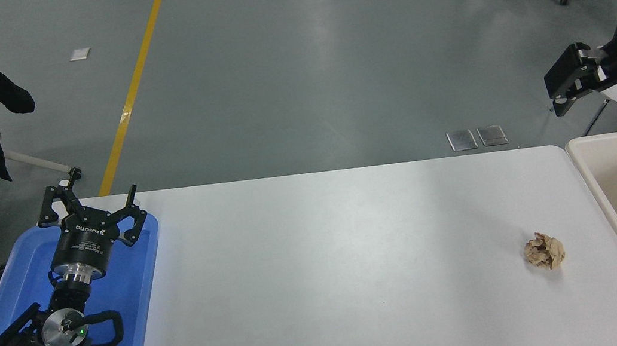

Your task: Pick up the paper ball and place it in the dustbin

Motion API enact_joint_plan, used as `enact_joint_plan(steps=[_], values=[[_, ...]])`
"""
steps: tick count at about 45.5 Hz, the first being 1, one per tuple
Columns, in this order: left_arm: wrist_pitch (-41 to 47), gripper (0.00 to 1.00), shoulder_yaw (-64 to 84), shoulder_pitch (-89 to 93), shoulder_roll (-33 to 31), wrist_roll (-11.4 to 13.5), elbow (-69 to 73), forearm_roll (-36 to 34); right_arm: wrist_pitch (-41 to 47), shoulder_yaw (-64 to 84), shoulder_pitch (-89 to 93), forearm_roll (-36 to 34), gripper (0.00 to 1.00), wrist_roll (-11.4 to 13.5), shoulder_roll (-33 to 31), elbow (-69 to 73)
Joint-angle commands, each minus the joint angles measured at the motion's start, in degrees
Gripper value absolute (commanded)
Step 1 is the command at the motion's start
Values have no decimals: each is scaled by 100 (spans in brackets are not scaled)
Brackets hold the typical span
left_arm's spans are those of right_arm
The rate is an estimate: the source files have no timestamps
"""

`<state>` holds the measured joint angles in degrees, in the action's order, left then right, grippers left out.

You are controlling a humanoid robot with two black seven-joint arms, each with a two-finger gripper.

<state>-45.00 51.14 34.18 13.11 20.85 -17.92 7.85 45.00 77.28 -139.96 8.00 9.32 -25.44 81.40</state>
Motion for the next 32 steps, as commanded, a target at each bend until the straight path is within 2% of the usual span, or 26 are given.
enact_joint_plan(steps=[1,32], values=[[0,100,-8,1,-1,24,-1,-21,0,-3,4,0,100,0,39,-2],[0,100,1,1,-1,7,-1,-3,0,-11,-49,0,100,0,-22,-2]])
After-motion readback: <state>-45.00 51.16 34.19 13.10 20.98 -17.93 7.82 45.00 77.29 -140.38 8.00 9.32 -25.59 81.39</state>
